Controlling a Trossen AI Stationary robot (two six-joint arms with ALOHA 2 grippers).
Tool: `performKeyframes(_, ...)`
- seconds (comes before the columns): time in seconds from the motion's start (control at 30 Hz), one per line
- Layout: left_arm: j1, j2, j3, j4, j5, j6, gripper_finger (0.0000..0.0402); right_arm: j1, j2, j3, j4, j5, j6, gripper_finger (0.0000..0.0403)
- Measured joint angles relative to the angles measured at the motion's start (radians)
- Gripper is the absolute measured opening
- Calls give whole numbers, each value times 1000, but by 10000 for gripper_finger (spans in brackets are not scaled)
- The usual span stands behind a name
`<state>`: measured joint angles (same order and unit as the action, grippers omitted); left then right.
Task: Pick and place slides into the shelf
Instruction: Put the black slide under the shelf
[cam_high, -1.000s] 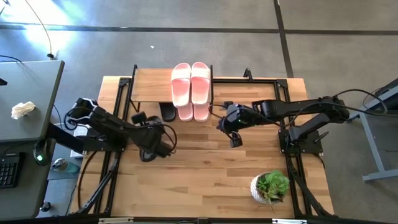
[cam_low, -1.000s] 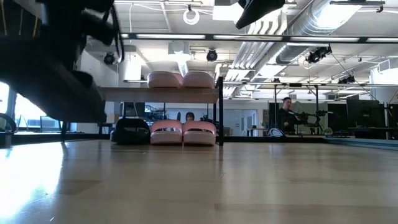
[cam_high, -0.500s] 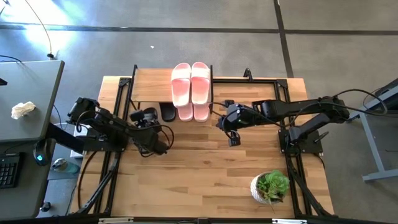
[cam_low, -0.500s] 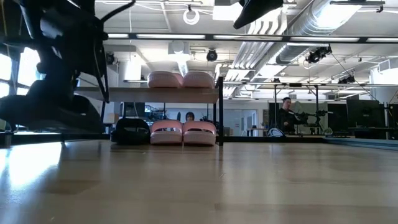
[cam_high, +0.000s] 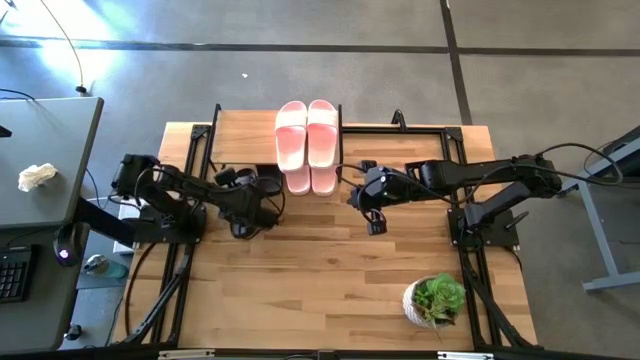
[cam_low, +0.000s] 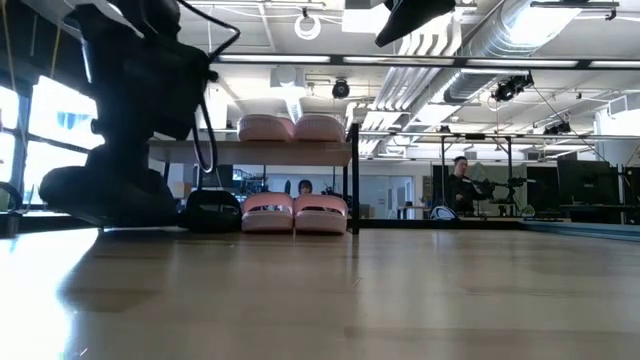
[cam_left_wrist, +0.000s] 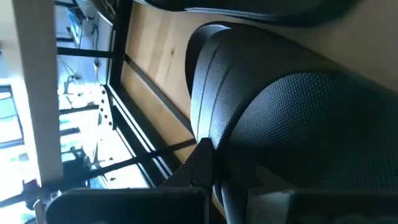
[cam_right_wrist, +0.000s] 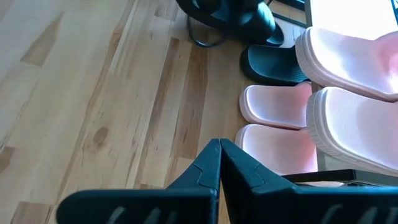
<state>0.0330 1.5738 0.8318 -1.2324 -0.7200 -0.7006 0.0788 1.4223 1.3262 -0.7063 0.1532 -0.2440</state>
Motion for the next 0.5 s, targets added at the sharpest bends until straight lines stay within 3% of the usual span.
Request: performKeyframes(0.5,219,0,0,149,-14,295,0,0,0,0,0,-3,0,0)
